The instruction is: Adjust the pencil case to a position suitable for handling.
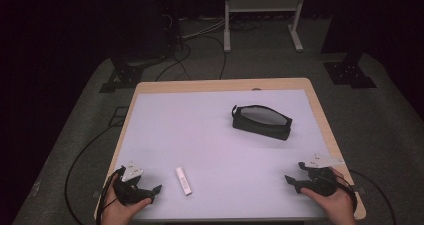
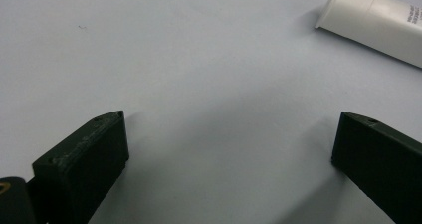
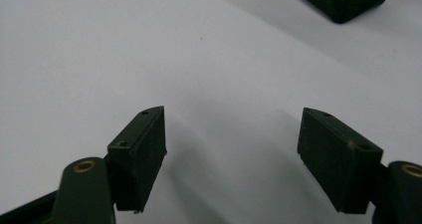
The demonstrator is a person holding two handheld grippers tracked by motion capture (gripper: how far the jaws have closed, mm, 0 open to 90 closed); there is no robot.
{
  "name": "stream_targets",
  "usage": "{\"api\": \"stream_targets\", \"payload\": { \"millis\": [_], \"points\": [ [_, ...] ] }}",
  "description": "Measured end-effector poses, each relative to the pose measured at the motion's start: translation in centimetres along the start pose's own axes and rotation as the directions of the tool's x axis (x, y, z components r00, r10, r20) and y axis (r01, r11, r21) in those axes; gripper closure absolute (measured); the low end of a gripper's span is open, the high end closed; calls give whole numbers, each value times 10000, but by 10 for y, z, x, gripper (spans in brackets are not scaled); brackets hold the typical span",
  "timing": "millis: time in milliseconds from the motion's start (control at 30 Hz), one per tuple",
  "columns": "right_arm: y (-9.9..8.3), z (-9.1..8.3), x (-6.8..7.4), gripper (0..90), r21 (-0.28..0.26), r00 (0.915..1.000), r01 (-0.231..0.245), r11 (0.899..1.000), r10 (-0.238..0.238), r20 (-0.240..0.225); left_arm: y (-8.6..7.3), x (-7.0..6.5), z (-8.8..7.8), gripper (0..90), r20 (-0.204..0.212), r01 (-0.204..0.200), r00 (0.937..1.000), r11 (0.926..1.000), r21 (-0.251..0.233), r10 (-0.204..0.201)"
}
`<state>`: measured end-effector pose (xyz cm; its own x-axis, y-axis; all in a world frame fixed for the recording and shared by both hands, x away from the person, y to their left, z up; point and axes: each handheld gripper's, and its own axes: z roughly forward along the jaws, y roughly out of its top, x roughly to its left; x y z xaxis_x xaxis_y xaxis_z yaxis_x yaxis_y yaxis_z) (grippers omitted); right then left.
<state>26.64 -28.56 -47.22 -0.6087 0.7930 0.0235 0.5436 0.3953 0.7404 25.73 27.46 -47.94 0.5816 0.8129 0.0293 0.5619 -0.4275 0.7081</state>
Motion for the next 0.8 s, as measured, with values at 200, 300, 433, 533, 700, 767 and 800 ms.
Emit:
{"api": "stream_targets", "payload": {
  "millis": [200, 300, 433, 533, 700, 767, 800],
  "points": [
    [10, -4, -6, 266, -244, 9998, 174, 9995, -177, -94, 0, 0, 0, 4, 8, 7, 10000, 10000, 20, -7],
    [15, -5, -9, 270, -338, 9996, 245, 9991, -250, -150, 0, 0, 0, 4, 7, 7, 10000, 10000, 8, -7],
    [22, -6, -13, 280, -511, 9996, 232, 9984, -240, -153, 0, 0, 0, 4, 9, 6, 10000, 10000, 19, -6],
    [28, -7, -15, 286, -589, 9996, 234, 9980, -243, -141, 0, 0, 0, 4, 18, 10, 10000, 10000, 32, -10],
    [37, -5, -20, 293, -778, 9995, 268, 9966, -278, -115, 0, 0, 0, 4, 16, 10, 10000, 10000, 23, -10],
    [40, -5, -22, 295, -824, 9995, 279, 9962, -289, -105, 0, 0, 0, 4, 16, 11, 10000, 10000, 24, -11],
    [41, -5, -22, 296, -833, 9996, 273, 9962, -281, -88, 0, 0, 0, 4, 16, 15, 10000, 10000, 22, -15]
  ]
}}
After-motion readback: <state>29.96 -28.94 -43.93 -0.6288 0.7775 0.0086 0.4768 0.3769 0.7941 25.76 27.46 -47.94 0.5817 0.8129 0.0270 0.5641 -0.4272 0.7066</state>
